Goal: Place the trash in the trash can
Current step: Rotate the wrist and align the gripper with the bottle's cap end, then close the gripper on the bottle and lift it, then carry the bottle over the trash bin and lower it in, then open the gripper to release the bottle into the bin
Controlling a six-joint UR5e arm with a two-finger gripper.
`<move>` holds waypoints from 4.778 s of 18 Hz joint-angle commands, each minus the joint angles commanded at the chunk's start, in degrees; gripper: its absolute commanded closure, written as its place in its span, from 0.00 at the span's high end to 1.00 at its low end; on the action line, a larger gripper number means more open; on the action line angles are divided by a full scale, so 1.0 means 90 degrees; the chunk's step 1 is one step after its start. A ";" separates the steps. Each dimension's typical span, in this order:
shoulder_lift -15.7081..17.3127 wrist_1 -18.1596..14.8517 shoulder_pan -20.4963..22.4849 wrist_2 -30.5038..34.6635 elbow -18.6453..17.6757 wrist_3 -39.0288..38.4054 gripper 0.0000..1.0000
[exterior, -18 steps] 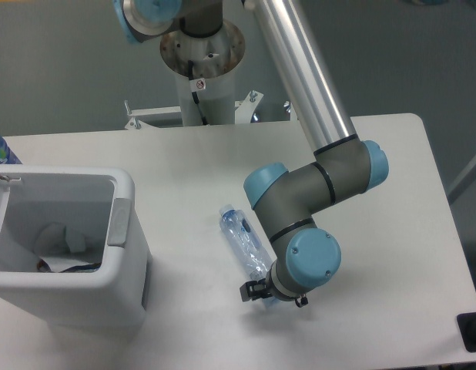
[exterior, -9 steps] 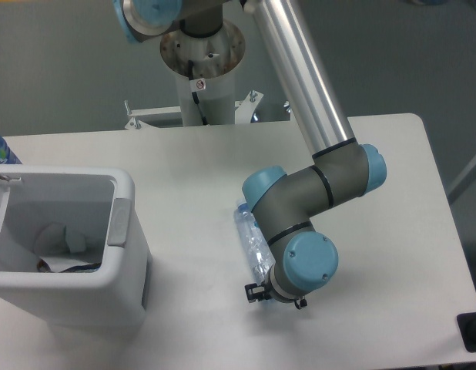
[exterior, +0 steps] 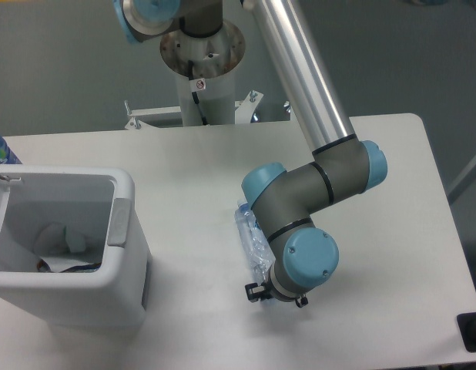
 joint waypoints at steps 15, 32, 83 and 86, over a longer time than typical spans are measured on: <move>0.0673 0.1025 0.0156 -0.1239 0.0205 -0.0722 0.43; 0.2246 0.2313 0.0459 -0.3730 0.0381 -0.0986 0.43; 0.2578 0.3145 -0.1299 -0.4053 -0.0556 -0.0293 1.00; 0.2627 0.3135 -0.1289 -0.4062 -0.0518 -0.0293 1.00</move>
